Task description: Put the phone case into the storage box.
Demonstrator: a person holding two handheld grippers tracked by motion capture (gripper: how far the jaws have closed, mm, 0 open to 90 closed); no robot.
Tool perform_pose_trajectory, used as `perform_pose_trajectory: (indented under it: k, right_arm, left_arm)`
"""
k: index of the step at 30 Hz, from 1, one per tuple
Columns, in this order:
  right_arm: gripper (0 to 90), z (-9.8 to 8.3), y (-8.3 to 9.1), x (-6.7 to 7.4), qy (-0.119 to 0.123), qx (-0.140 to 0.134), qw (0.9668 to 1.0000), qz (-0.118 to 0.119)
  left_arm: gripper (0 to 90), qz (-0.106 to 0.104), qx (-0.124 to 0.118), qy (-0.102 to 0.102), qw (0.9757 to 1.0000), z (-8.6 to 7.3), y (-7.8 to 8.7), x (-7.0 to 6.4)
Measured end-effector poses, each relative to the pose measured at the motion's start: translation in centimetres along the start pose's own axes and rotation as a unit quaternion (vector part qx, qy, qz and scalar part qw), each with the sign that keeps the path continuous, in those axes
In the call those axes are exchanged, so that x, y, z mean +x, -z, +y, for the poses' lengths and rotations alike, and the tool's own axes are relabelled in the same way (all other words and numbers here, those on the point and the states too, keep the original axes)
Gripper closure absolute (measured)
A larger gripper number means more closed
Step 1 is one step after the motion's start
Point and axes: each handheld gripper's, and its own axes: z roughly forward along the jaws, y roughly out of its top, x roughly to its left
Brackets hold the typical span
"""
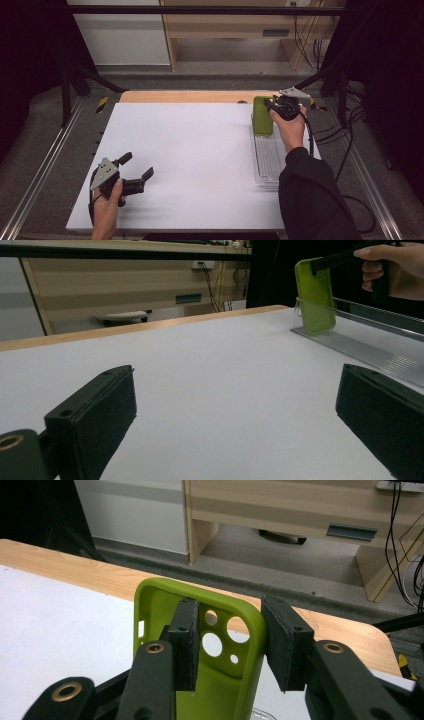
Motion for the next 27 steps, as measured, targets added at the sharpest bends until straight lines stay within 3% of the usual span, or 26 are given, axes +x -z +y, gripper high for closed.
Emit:
perform_pose_trajectory:
  k: [27]
  right_arm:
    - [56.9,-0.14,-0.09,-0.56,-0.02,-0.002,0.9998,-0.003]
  left_arm:
    - [2.4,0.001,-0.003,0.001,1.0,0.02,0.12,0.09]
